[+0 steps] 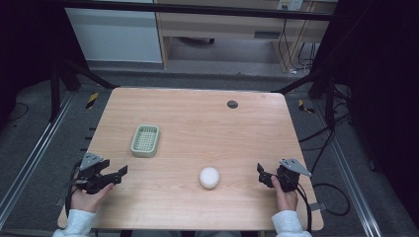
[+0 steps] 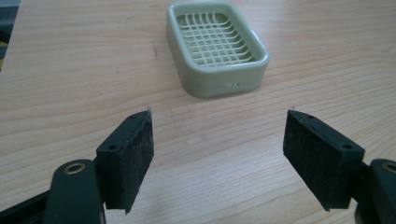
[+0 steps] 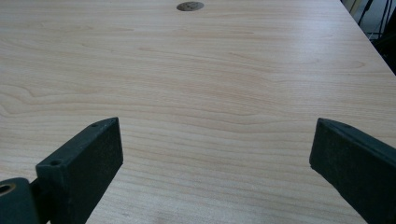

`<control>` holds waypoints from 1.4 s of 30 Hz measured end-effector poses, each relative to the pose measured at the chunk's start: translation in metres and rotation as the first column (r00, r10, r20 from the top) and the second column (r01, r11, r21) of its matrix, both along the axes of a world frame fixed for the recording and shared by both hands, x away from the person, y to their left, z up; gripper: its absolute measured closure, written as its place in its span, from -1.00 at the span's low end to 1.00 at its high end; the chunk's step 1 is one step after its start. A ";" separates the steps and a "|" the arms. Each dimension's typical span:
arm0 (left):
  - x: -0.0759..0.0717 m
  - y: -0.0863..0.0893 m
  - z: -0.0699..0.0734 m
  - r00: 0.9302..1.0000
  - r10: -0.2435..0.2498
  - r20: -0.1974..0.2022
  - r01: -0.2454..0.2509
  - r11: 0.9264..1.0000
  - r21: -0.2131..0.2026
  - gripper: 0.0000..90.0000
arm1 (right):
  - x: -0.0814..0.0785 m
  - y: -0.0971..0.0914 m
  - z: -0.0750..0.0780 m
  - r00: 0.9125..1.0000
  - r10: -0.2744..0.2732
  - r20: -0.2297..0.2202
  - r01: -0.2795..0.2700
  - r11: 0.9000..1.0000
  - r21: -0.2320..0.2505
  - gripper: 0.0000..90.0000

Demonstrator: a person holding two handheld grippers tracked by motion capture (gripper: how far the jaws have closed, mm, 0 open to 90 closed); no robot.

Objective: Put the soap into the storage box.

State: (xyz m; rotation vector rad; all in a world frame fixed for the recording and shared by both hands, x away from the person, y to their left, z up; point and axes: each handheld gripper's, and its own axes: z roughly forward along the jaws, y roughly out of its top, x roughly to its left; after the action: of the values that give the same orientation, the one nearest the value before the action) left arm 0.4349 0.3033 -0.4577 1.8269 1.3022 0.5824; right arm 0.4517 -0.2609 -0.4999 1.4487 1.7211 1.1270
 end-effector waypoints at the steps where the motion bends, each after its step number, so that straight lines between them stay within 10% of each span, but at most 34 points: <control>1: -0.001 -0.002 0.002 1.000 -0.004 0.004 0.004 1.000 0.005 -0.46 | 0.000 0.000 0.000 1.000 0.000 -0.002 0.000 1.000 -0.008 -0.93; 42: -0.009 -0.097 0.041 0.968 -0.248 0.046 0.244 0.966 0.088 -0.44 | 0.002 0.002 -0.004 0.999 0.008 -0.042 -0.009 1.000 -0.024 -0.93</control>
State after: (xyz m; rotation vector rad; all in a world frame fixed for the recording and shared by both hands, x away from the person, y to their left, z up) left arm 0.4262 0.2059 -0.4168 1.9879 1.0064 0.5538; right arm 0.4539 -0.2590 -0.5034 1.4613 1.7644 1.0843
